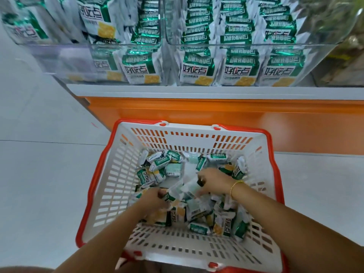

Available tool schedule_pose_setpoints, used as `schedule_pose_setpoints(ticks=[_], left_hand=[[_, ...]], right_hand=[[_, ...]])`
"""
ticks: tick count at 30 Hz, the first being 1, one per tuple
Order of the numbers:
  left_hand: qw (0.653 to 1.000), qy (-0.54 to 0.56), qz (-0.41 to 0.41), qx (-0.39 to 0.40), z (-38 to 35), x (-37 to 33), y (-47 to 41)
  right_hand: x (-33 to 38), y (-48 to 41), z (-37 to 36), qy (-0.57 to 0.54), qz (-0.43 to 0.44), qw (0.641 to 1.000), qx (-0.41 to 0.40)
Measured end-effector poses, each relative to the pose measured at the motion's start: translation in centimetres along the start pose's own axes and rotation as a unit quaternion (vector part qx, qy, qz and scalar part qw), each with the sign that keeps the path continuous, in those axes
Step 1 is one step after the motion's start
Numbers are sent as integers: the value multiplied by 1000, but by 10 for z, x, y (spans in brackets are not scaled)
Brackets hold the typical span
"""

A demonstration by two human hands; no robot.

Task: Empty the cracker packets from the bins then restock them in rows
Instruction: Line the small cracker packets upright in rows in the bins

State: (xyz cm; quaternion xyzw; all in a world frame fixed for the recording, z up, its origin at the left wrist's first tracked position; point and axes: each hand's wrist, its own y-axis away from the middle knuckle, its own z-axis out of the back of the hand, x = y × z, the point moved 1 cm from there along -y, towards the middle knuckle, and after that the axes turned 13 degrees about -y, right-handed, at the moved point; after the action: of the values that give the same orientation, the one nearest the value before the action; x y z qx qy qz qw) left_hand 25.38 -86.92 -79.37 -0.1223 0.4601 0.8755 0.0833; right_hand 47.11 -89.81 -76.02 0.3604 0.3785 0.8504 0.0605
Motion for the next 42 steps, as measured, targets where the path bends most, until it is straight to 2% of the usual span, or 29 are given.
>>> schedule_pose_setpoints(ticks=[3, 6, 8, 12, 16, 19, 21, 29, 33, 35, 39, 42], left_hand=[[996, 55, -5, -63, 33, -10, 13], [982, 174, 5, -78, 63, -27, 36], [966, 250, 15, -67, 79, -41, 56], [943, 328, -1, -53, 106, -63, 89], [916, 400, -24, -20, 131, -72, 120], [882, 469, -53, 0, 147, -75, 148], [867, 493, -79, -2, 158, -74, 163], [833, 532, -153, -1, 181, -83, 189], [816, 556, -156, -18, 180, -100, 178], [806, 571, -156, -26, 179, -109, 174], [799, 563, -202, -57, 188, -118, 173], [806, 529, -250, -87, 196, -120, 172]], right_hand=[[16, 12, 40, -120, 24, 989, -82], [39, 30, 68, -228, 88, 956, -164], [57, 41, 74, -291, 155, 925, -189], [83, 58, 73, -379, 266, 862, -207], [101, 78, 73, -379, 349, 836, -187], [115, 99, 75, -380, 385, 827, -155], [123, 111, 77, -383, 404, 815, -162], [145, 124, 84, -418, 393, 780, -248], [151, 115, 89, -457, 355, 735, -353], [155, 111, 91, -472, 349, 715, -380], [168, 106, 99, -412, 336, 727, -435], [180, 105, 103, -377, 351, 722, -462]])
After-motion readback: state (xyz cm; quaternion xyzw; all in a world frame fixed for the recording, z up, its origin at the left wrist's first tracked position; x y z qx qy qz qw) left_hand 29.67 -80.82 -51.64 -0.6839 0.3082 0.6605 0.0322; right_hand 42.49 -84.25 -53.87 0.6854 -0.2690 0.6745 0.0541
